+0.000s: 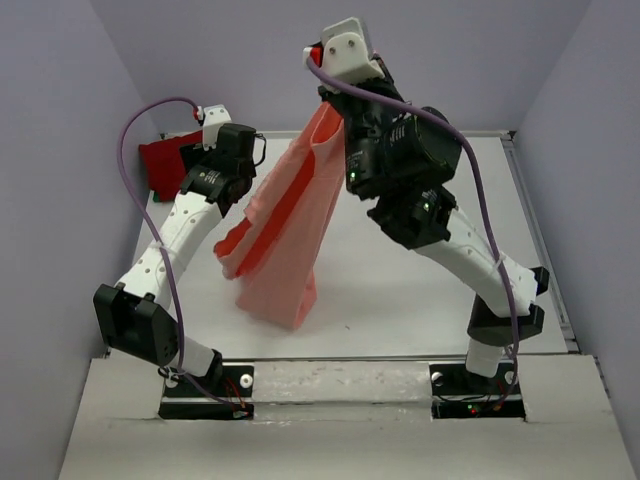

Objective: Fold and stack the t-shirts

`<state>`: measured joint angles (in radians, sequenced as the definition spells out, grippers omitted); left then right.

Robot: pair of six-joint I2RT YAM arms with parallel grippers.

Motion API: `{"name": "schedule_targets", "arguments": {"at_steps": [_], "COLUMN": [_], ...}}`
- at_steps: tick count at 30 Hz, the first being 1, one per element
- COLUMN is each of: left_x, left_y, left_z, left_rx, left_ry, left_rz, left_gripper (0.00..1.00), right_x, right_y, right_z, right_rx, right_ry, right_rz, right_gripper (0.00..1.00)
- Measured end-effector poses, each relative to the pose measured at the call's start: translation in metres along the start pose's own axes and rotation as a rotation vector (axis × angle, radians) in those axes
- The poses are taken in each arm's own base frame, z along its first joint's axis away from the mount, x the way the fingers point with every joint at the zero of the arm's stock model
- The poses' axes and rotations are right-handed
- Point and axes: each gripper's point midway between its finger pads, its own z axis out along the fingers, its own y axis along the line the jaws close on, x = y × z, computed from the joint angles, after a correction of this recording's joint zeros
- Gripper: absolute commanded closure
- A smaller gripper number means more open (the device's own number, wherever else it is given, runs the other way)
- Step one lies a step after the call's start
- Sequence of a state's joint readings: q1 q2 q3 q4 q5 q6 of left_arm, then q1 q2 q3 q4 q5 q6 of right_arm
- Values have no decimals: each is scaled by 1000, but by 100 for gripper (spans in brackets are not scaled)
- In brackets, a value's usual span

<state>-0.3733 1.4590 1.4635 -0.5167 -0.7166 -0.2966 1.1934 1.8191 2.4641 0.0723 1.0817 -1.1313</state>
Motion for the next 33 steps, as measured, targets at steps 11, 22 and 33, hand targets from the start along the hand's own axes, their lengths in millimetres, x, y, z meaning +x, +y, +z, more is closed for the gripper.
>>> {"name": "schedule_targets", "arguments": {"at_steps": [11, 22, 33], "left_x": [0, 3, 8], "left_y": [0, -2, -4], "left_z": [0, 0, 0], "left_rx": [0, 4, 9], "left_ry": [-1, 2, 9], "left_rz": [0, 14, 28], "left_gripper": [1, 1, 1], "right_x": [264, 502, 549], "right_y": [-118, -32, 4], "right_z": [145, 146, 127], "right_rx": [253, 22, -37], "right_ry": [465, 910, 1036], "right_rz": [-126, -60, -59], "right_gripper": [100, 85, 0]}}
